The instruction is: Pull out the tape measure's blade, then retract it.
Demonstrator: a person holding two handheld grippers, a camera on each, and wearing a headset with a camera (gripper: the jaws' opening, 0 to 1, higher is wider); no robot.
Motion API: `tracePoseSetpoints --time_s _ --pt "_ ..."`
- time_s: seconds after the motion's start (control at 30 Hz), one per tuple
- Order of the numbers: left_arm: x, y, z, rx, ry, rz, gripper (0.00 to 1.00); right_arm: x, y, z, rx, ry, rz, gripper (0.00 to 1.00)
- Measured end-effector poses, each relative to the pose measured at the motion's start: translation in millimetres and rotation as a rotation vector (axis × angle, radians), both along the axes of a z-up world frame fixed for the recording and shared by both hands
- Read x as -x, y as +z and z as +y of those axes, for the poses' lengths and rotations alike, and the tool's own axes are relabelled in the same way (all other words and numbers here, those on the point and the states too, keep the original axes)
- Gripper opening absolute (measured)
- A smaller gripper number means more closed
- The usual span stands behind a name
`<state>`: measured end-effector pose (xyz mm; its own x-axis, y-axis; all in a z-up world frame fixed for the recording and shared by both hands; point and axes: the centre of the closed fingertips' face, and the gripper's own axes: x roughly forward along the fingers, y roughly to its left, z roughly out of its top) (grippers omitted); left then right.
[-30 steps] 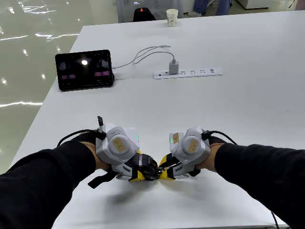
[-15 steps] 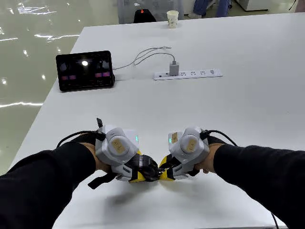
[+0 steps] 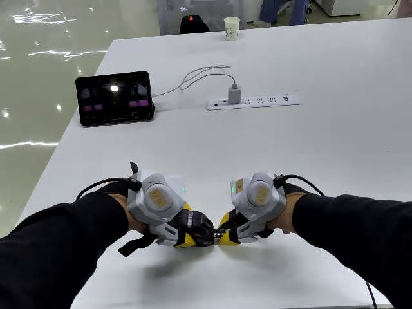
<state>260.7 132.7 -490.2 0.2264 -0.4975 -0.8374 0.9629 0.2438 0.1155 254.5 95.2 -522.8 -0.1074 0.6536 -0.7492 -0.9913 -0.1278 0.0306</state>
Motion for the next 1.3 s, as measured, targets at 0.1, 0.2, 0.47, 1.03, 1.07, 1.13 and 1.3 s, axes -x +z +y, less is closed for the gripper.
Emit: tracePoseSetpoints --time_s 0.1,0.2,0.47,1.03,1.07,1.13,1.3 --pt "0.0 0.1 0.1 0.001 0.004 -0.001 0.31 0.2 -0.2 0.0 -0.002 -0.002 0.002 0.1" --pt "0.0 0.2 0.2 0.001 0.006 -0.001 0.31 0.3 -0.1 -0.7 0.001 -0.003 0.005 0.1" --pt "-0.1 0.3 0.2 0.004 0.013 0.001 0.31 -1.5 0.0 -8.5 0.011 -0.001 0.006 0.1" --pt "-0.9 0.2 0.4 0.008 0.02 0.004 0.31 -5.9 0.8 -21.3 0.025 -0.003 0.008 0.1" --pt "-1.0 0.2 0.4 0.007 0.02 0.004 0.31 -5.8 0.9 -21.8 0.026 -0.004 0.008 0.1" --pt "-1.2 0.0 0.4 0.008 0.02 0.004 0.31 -6.1 0.9 -23.2 0.027 -0.006 0.009 0.1" --pt "-1.3 -0.3 0.6 0.008 0.022 0.004 0.31 -6.4 1.7 -26.5 0.03 -0.006 0.009 0.1"
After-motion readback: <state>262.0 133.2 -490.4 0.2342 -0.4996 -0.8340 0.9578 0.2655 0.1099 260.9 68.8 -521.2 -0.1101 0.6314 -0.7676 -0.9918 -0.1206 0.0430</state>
